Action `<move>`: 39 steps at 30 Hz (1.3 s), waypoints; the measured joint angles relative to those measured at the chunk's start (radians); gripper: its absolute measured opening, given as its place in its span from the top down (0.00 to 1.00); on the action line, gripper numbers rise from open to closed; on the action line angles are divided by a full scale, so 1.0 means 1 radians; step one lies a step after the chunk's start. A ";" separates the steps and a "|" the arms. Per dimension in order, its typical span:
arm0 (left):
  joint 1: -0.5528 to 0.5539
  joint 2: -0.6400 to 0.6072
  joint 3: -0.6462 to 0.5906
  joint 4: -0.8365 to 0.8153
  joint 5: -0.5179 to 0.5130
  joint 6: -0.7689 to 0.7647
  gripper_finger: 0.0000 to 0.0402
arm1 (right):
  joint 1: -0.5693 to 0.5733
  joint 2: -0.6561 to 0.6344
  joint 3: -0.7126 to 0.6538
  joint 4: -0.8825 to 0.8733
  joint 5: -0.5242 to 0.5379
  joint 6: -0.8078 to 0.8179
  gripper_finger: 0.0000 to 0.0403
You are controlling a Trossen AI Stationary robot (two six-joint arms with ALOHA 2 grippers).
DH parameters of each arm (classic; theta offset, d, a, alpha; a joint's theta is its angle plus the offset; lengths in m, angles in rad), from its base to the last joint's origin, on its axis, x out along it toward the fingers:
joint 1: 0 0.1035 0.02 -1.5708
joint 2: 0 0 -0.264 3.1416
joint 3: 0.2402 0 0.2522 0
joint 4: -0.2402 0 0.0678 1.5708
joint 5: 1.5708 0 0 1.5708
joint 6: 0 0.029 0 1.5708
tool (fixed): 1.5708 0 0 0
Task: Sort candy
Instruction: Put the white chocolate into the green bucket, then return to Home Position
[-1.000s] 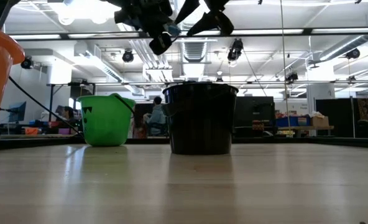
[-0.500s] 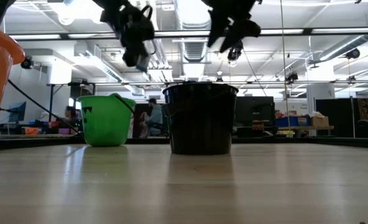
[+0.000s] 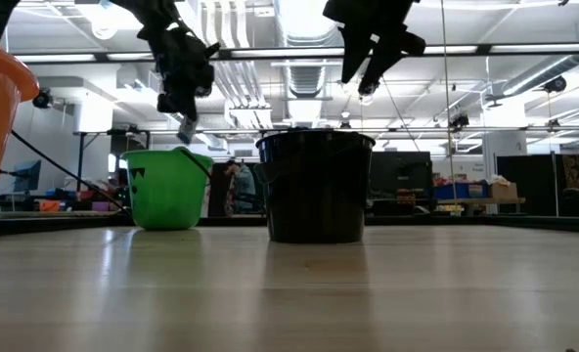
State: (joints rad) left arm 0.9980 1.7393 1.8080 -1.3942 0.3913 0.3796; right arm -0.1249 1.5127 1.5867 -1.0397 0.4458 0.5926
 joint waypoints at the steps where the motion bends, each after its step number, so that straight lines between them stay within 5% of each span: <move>1: 0.005 0.000 0.000 -0.004 -0.037 -0.009 1.00 | 0.000 0.000 0.000 0.000 0.000 0.000 0.47; 11: 0.011 0.000 0.000 -0.024 -0.101 -0.023 0.98 | 0.000 0.000 0.000 0.002 0.000 0.036 0.47; 27: 0.010 0.000 0.000 -0.144 -0.093 -0.044 0.71 | -0.020 0.000 0.000 0.005 0.003 0.036 0.47; 34: 0.010 0.000 0.000 -0.147 -0.092 -0.068 0.67 | -0.030 0.000 0.000 0.006 0.003 0.052 0.47; 39: 0.002 -0.001 0.000 -0.113 0.073 -0.037 0.68 | -0.029 0.000 -0.001 0.026 0.003 0.070 0.47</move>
State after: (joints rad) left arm 0.9996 1.7381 1.8080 -1.5071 0.4640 0.3428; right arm -0.1543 1.5131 1.5856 -1.0132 0.4488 0.6622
